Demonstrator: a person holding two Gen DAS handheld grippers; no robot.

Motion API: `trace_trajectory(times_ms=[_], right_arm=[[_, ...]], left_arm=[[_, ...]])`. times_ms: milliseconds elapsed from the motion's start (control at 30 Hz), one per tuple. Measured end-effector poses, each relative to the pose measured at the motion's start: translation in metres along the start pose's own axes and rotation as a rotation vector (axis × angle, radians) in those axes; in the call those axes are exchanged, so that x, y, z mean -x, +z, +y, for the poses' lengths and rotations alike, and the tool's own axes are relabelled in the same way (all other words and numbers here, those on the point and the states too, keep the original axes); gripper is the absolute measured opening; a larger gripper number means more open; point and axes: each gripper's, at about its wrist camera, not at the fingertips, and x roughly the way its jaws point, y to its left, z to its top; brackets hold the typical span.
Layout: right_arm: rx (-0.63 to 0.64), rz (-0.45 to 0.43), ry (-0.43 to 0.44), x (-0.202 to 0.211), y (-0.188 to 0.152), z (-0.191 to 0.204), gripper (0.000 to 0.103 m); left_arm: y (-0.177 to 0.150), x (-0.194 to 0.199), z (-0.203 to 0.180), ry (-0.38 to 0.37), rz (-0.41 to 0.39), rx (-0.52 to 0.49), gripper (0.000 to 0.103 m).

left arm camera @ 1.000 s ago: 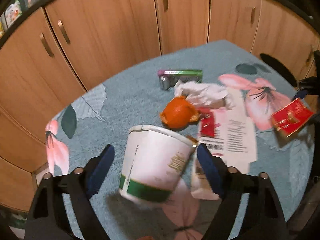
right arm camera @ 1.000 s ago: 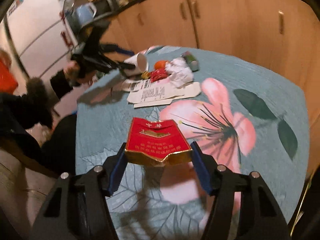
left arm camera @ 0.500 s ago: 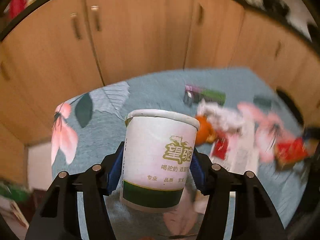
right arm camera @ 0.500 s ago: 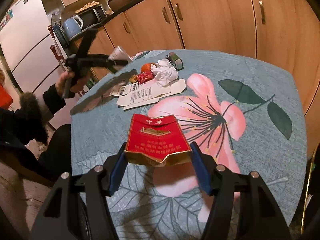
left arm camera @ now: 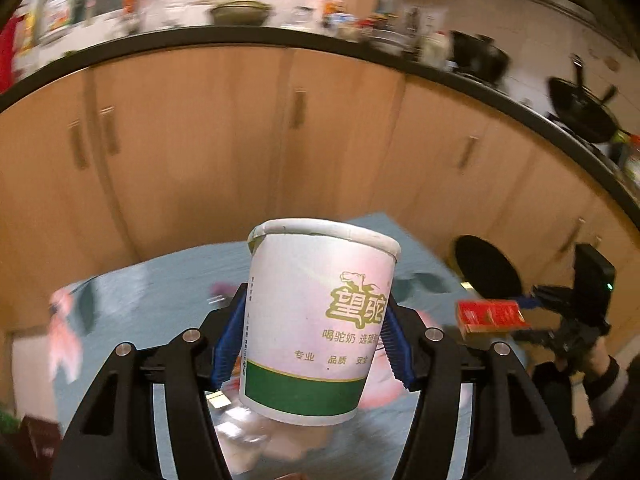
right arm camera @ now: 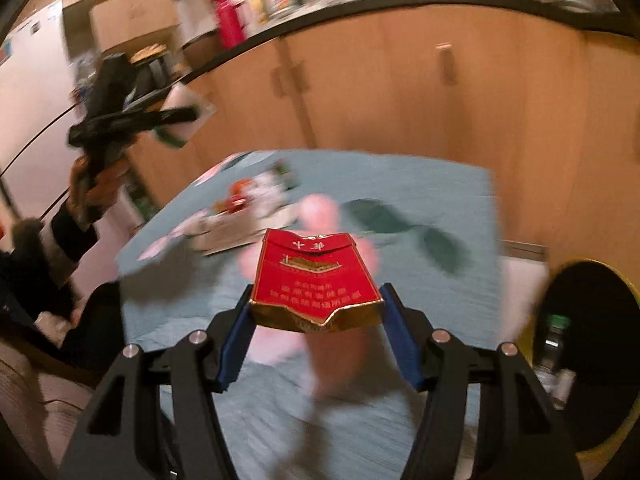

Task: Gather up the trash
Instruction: 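Drop the cigarette pack and the paper cup into the black bin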

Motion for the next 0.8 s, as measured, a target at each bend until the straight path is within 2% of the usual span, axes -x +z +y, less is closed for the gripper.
trace_trajectory(times_ms=[167, 300, 567, 700, 767, 800], right_arm=[[-0.117, -0.049, -0.201, 0.056, -0.018, -0.077, 0.061], [-0.162, -0.012, -0.336, 0.067, -0.036, -0.128, 0.061], [-0.2, 0.12, -0.461, 0.032, -0.064, -0.182, 0.061], [-0.21, 0.163, -0.487, 0.019, -0.073, -0.198, 0.064], [-0.21, 0.151, -0.497, 0.021, -0.076, -0.196, 0.08], [-0.215, 0.133, -0.499, 0.027, -0.079, -0.194, 0.081]], left_arm=[[0.022, -0.039, -0.069, -0.112, 0.017, -0.07, 0.057], [0.039, -0.071, -0.133, -0.198, 0.038, -0.133, 0.057], [0.057, -0.128, -0.222, -0.287, 0.102, -0.23, 0.057], [0.06, -0.163, -0.259, -0.318, 0.146, -0.256, 0.057], [0.059, -0.175, -0.27, -0.327, 0.164, -0.264, 0.057], [0.059, -0.181, -0.275, -0.33, 0.171, -0.27, 0.057]])
